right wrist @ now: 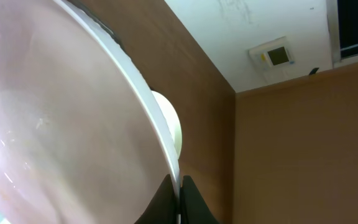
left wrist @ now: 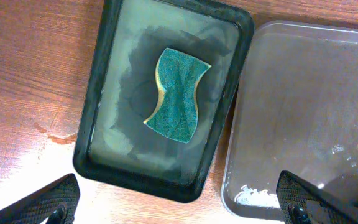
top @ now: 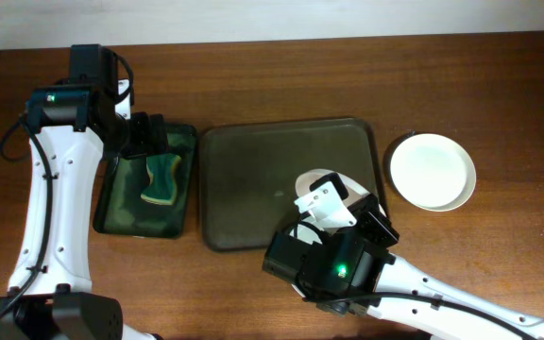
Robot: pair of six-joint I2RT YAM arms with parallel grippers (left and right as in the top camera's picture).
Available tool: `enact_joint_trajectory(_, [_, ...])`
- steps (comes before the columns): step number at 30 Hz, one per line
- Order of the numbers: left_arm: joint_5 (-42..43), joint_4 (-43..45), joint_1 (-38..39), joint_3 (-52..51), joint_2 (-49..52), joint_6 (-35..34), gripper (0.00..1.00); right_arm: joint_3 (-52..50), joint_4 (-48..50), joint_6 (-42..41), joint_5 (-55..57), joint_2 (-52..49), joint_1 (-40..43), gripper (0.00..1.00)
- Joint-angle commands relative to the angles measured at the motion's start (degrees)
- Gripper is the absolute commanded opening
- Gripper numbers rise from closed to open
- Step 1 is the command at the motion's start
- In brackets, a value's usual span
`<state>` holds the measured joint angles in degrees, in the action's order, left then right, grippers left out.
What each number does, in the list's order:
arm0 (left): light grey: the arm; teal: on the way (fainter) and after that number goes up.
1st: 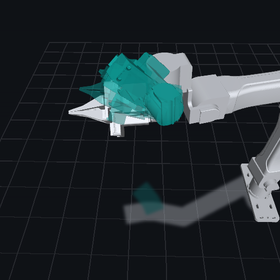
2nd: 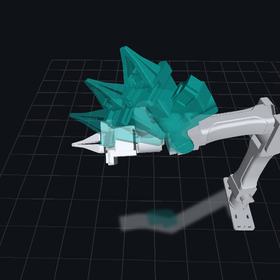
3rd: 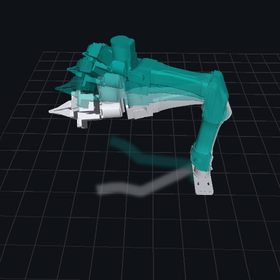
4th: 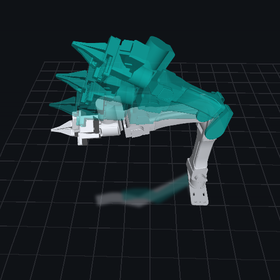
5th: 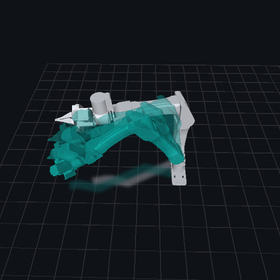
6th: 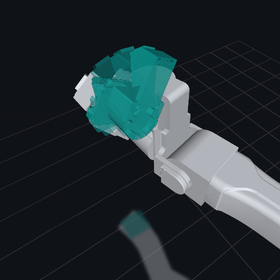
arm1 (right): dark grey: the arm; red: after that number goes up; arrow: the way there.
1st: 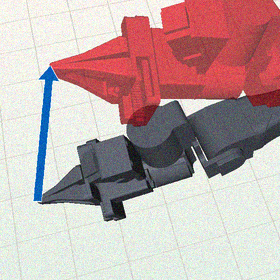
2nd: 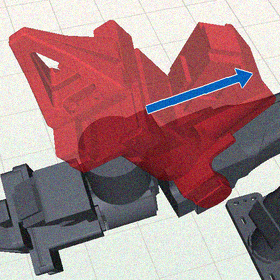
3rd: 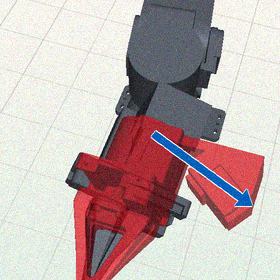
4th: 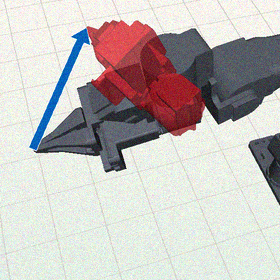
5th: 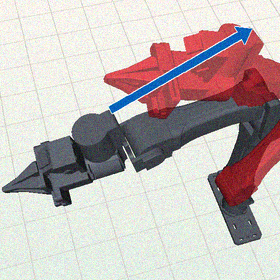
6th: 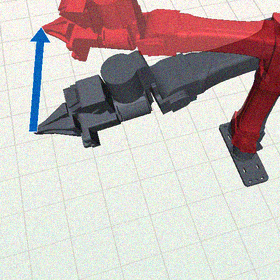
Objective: Clean dirty plates on tray and stack at the side
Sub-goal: 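Lift the scrubbed plate with the right gripper and stack it on the side plate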
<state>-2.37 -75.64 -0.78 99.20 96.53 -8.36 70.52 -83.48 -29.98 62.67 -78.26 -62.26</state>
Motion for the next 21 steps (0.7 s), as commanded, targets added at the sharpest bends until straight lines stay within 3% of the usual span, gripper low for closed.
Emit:
enact_joint_trajectory(1, [-0.4, 0.1, -0.2, 0.2, -0.5, 0.3, 0.99, -0.1, 0.4, -6.8, -2.8, 1.1, 0.6, 0.04])
enact_joint_trajectory(3, [-0.4, 0.1, -0.2, 0.2, -0.5, 0.3, 0.99, -0.1, 1.1, -14.4, -8.4, 1.1, 5.6, 0.04])
enact_joint_trajectory(5, [-0.4, 0.1, -0.2, 0.2, -0.5, 0.3, 0.99, -0.1, 4.1, -13.8, -18.2, 1.1, 13.8, 0.04])
enact_joint_trajectory(9, [-0.4, 0.1, -0.2, 0.2, -0.5, 0.3, 0.99, -0.1, 17.4, 10.5, -49.6, 1.1, 37.4, 0.04])
enact_joint_trajectory(13, [-0.4, 0.1, -0.2, 0.2, -0.5, 0.3, 0.99, -0.1, 25.6, 14.7, -74.9, 0.5, 65.0, 0.04])
enact_joint_trajectory(18, [-0.4, 0.1, -0.2, 0.2, -0.5, 0.3, 0.99, -0.1, 29.7, 13.0, -77.1, -6.5, 89.6, 0.04])
enact_joint_trajectory(21, [-0.4, 0.1, -0.2, 0.2, -0.5, 0.3, 0.99, -0.1, 30.4, 13.0, -77.1, -12.6, 94.7, 0.04])
